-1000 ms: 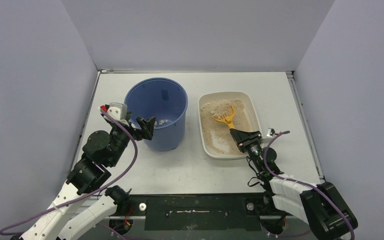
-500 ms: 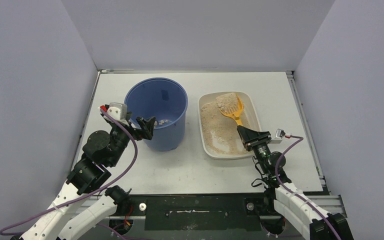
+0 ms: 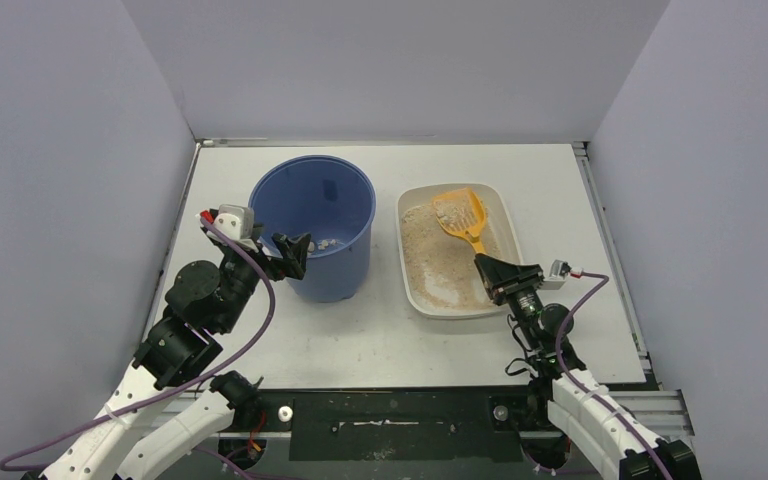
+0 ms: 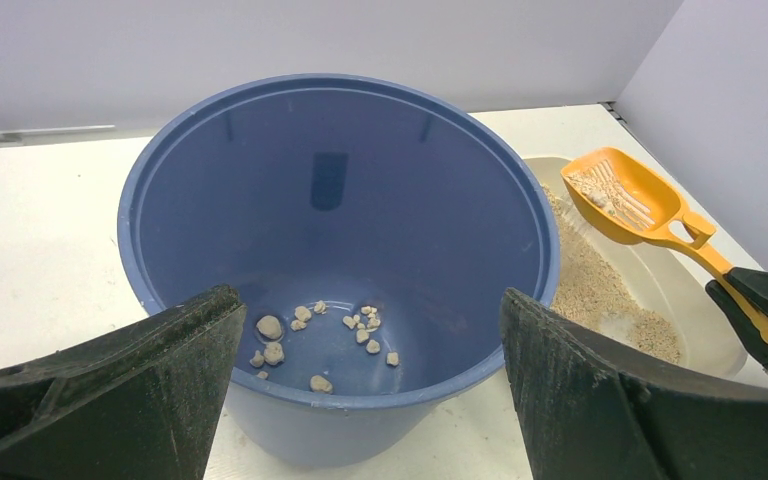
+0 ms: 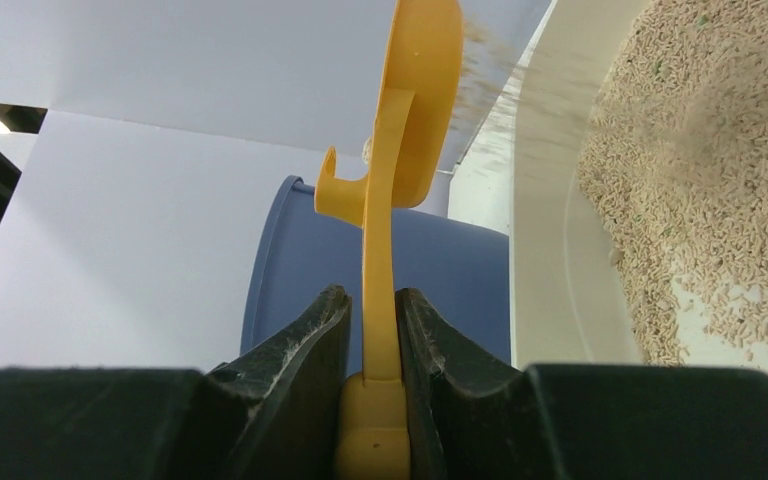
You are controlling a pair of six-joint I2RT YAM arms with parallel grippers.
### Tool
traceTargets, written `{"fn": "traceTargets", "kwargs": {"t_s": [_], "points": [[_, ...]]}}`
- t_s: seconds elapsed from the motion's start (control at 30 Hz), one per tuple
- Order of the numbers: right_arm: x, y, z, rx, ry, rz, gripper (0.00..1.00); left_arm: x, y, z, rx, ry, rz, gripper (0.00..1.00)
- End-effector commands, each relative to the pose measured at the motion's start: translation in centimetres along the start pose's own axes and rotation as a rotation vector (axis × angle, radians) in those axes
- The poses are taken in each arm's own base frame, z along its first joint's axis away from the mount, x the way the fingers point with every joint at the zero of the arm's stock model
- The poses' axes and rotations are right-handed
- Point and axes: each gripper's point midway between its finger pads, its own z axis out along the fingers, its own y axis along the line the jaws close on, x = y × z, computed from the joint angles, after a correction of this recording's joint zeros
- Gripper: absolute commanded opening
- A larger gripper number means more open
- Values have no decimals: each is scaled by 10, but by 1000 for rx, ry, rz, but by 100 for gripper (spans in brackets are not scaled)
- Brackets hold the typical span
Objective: Clean the litter box
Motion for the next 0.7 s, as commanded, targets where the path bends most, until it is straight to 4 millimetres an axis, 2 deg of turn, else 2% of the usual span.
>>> {"fn": "traceTargets", "kwargs": {"t_s": [0.0, 0.03, 0.07, 0.13, 0.17, 0.3, 0.4, 0.5, 0.53, 0.6, 0.67], "points": [[16, 5, -1, -24, 58, -22, 0, -13, -2, 2, 7, -47, -12, 97], [22, 6, -1, -30, 84, -27, 0, -13, -3, 2, 8, -45, -11, 97], [20, 7, -1, -37, 76, -29, 0, -13, -3, 2, 11, -44, -11, 97], [3, -14, -5, 33, 2, 23, 0, -13, -3, 2, 11, -43, -10, 97], [-1, -16, -6, 34, -21, 36, 0, -13, -3, 2, 11, -46, -12, 97], [17, -1, -1, 0, 77, -17, 0, -14, -3, 2, 11, -49, -13, 97], [-2, -14, -3, 43, -13, 28, 0, -13, -4, 2, 16, -44, -13, 97], [12, 1, 2, 4, 69, -21, 0, -14, -3, 2, 12, -49, -14, 97], [11, 2, 3, 2, 70, -32, 0, -14, -3, 2, 12, -47, -13, 97], [0, -8, 3, 44, 15, -12, 0, -14, -4, 2, 15, -48, -14, 97], [4, 2, 2, -3, 28, -20, 0, -14, -4, 2, 16, -48, -13, 97]]}}
